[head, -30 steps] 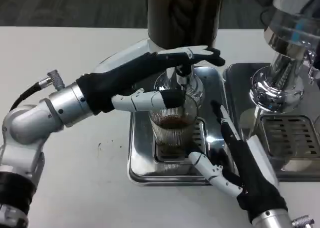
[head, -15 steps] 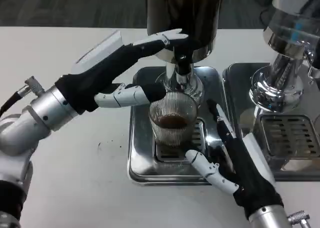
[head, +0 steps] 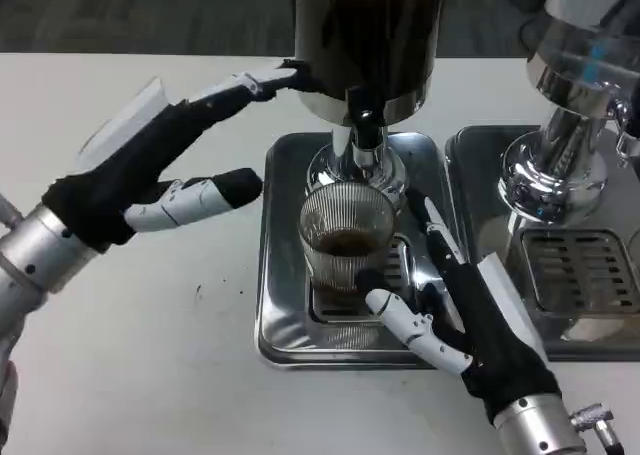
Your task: Grasp the cup under the faucet to collect the drink, then remove the cup.
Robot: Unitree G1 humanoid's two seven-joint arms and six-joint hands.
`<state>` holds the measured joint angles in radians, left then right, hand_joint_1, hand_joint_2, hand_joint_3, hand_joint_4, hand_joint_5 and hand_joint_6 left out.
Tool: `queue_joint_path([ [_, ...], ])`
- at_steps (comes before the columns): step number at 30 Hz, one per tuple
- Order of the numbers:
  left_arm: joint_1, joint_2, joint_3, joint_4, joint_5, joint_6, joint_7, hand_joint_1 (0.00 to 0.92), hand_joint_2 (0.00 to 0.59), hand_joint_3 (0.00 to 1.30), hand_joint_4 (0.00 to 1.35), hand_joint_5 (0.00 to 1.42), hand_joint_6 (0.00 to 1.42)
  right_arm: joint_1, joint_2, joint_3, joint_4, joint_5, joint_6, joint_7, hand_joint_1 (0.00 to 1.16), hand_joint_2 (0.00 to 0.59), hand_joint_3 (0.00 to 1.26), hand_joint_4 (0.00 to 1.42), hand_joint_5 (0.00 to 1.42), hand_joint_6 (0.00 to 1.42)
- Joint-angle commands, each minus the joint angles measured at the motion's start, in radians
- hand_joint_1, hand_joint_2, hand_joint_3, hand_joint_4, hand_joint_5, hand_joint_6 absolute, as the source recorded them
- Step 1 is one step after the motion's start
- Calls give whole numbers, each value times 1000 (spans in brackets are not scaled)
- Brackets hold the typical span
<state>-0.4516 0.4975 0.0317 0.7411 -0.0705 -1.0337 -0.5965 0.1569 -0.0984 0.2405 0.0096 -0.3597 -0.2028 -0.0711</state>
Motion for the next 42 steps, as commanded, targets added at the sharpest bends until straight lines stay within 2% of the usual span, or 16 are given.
queue_joint_path([
  [1, 48, 18, 18, -28, -20, 6, 8, 0, 117, 236, 119, 109, 167, -19, 1, -10, 23, 19, -8, 3, 357, 242, 0, 0, 0, 0],
  [13, 201, 26, 71, -98, -70, 27, 9, 0, 98, 246, 139, 130, 168, -84, 3, -25, 86, 46, -20, 8, 357, 242, 0, 0, 0, 0],
  [23, 298, 23, 79, -134, -83, 52, 5, 0, 98, 246, 140, 131, 168, -142, -7, -30, 141, 45, -28, 29, 358, 241, 0, 0, 0, 0],
  [42, 366, 37, 87, -139, -77, 62, 10, 0, 98, 285, 162, 147, 186, -266, -31, -22, 272, 52, -20, 88, 412, 227, 0, 0, 0, 0],
])
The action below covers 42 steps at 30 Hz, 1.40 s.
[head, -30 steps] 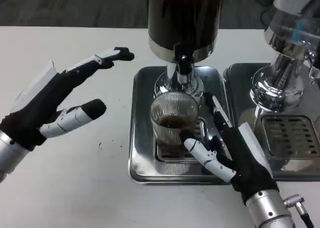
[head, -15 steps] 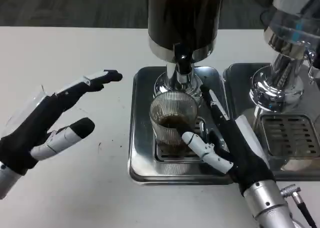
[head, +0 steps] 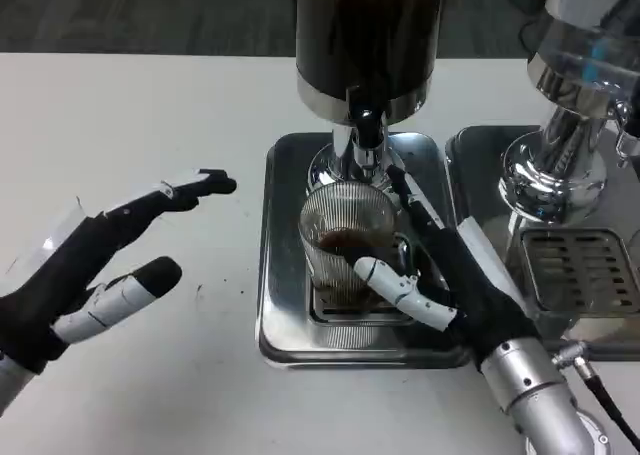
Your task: Grasp the cup under the faucet to collect the drink, then remove the cup.
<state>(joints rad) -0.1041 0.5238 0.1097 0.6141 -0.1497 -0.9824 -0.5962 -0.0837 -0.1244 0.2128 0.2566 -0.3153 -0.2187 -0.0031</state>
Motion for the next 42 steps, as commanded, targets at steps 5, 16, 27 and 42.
queue_joint_path([
  [5, 28, 15, 9, -16, 4, 14, 10, 0, 98, 298, 168, 157, 187, -43, -5, 5, 53, 23, -12, 40, 408, 225, 0, 0, 0, 0],
  [16, 36, 19, 14, -19, 9, 22, 15, 0, 108, 329, 206, 170, 188, -77, -15, 26, 89, 8, -3, 63, 446, 212, 0, 0, 0, 0],
  [27, 41, 21, 22, -18, 12, 27, 13, 0, 109, 344, 230, 192, 188, -100, -21, 36, 137, 16, -19, 78, 451, 209, 0, 0, 0, 0],
  [42, 37, 27, 26, -14, 9, 37, 6, 0, 106, 353, 244, 198, 188, -101, -24, 41, 141, -8, -11, 43, 594, 202, 0, 0, 0, 0],
])
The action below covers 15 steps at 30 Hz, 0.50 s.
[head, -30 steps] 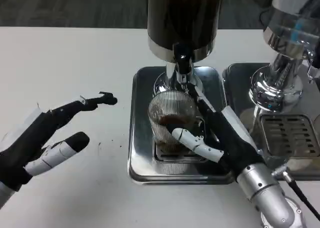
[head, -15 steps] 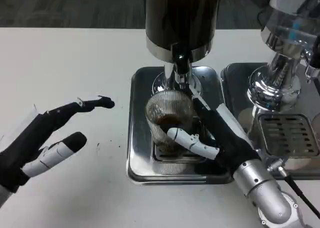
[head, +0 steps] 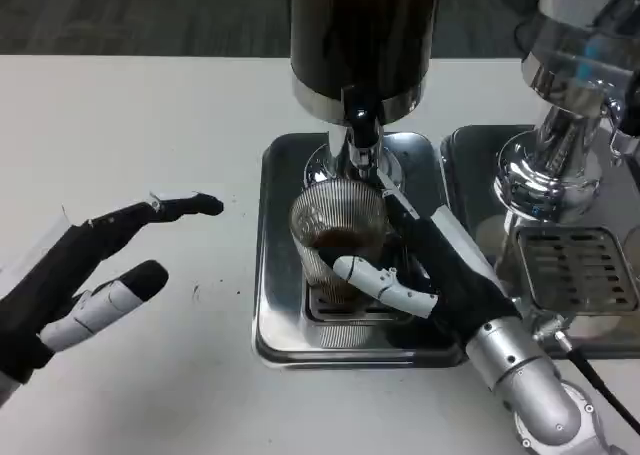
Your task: Grasp the cup under the faucet to collect the drink, then remove the cup.
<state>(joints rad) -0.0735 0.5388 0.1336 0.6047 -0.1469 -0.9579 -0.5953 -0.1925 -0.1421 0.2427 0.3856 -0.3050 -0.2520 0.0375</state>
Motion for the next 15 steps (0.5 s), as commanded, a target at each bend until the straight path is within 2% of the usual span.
queue_joint_path([
  [1, 6, 12, 2, -5, 6, 13, 5, 0, 105, 353, 244, 200, 188, 9, -6, 11, 11, -17, 23, 3, 596, 203, 0, 0, 0, 0],
  [6, 6, 14, 0, -6, 5, 18, 1, 0, 105, 358, 245, 205, 188, 7, -12, 19, 8, -27, 27, 8, 605, 204, 0, 0, 0, 0],
  [13, -1, 13, -3, -1, 6, 20, -2, 0, 103, 365, 251, 207, 188, 17, -20, 27, -17, -55, 55, -12, 758, 203, 0, 0, 0, 0],
  [15, -3, 12, -3, 0, 6, 21, -2, 0, 103, 366, 253, 208, 188, 20, -19, 26, -27, -58, 63, -17, 767, 203, 0, 0, 0, 0],
])
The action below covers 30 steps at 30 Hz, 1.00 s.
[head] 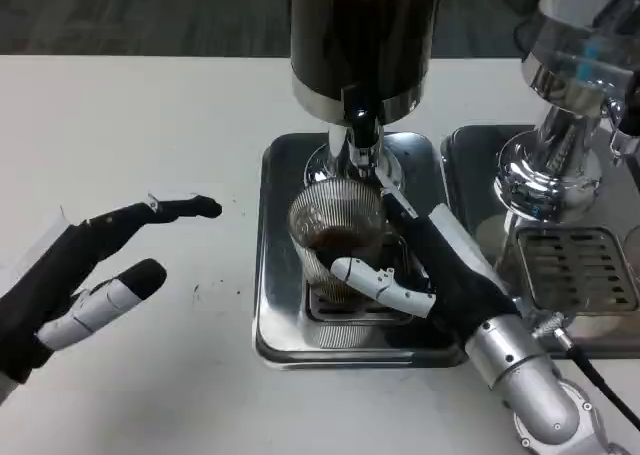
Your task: Grasp the cup under the faucet to collect the drink, then remove the cup.
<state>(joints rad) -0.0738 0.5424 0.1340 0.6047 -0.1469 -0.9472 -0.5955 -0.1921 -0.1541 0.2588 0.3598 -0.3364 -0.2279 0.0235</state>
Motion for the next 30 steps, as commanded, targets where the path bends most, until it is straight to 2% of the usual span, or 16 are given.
queue_joint_path([
  [1, -3, 9, -4, 0, 6, 10, -2, 0, 102, 366, 253, 208, 188, 20, -8, 9, -4, -28, 40, -5, 768, 203, 0, 0, 0, 0],
  [8, -6, 8, -3, 7, 6, 12, -2, 0, 102, 367, 255, 208, 188, 14, -5, 6, 8, -12, 41, 5, 777, 204, 0, 0, 0, 0],
  [13, -7, 10, -4, 11, 6, 10, -4, 0, 102, 367, 257, 208, 187, 31, 24, -33, 33, 46, 17, -16, 544, 211, 0, 0, 0, 0],
  [16, -10, 11, -4, 15, 5, 10, -6, 0, 102, 367, 258, 208, 187, 37, 27, -50, 36, 71, -4, -19, 482, 219, 0, 0, 0, 0],
  [30, -32, 14, -9, 41, -2, 7, -25, 0, 102, 367, 259, 208, 187, 67, 31, -85, 12, 83, -39, -48, 469, 240, 0, 0, 0, 0],
])
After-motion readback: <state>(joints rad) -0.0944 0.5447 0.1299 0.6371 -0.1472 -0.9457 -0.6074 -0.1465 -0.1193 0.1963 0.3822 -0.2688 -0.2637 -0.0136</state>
